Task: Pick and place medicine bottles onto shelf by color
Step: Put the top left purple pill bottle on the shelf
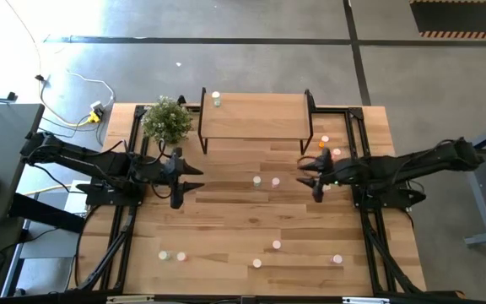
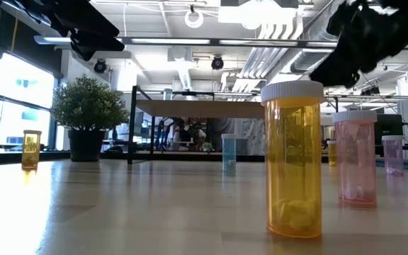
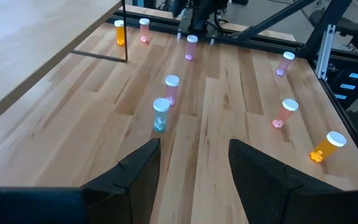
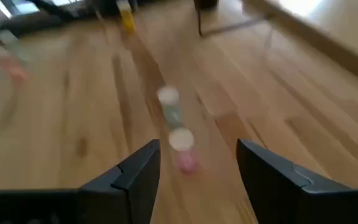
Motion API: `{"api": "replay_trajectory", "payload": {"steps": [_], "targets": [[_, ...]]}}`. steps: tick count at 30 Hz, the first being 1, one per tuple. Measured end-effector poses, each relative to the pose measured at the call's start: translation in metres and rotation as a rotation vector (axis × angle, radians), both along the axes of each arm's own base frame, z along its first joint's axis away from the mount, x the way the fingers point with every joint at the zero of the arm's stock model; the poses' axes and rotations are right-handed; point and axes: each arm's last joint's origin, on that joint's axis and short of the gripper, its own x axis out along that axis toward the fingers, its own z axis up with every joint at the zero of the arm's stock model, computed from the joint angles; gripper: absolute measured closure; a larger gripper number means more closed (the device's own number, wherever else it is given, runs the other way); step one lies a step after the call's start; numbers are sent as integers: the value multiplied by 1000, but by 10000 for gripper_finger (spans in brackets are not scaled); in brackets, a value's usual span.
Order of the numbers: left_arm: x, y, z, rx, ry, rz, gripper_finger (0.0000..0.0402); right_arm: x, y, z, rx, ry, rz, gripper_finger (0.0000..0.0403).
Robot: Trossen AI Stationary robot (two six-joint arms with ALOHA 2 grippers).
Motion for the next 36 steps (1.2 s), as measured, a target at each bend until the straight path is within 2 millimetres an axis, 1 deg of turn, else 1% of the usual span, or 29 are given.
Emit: {"api": "replay_trajectory", "payload": {"steps": [6, 11, 17, 24, 30, 36], "targets": [[0, 0, 0, 0, 0, 0, 220, 21, 2, -17, -14, 57, -10, 203], [0, 0, 0, 0, 2, 0, 220, 34, 4, -32, -20, 106, -10, 203], [0, 0, 0, -5, 3, 2, 220, 51, 6, -48, -21, 106, -10, 203], [0, 0, 0, -6, 3, 2, 220, 63, 7, -67, -39, 133, -31, 203], [0, 0, 0, -6, 3, 3, 220, 71, 8, -77, -51, 110, -53, 203], [0, 0, 0, -6, 2, 3, 220, 78, 9, -85, -34, 85, -34, 203]]}}
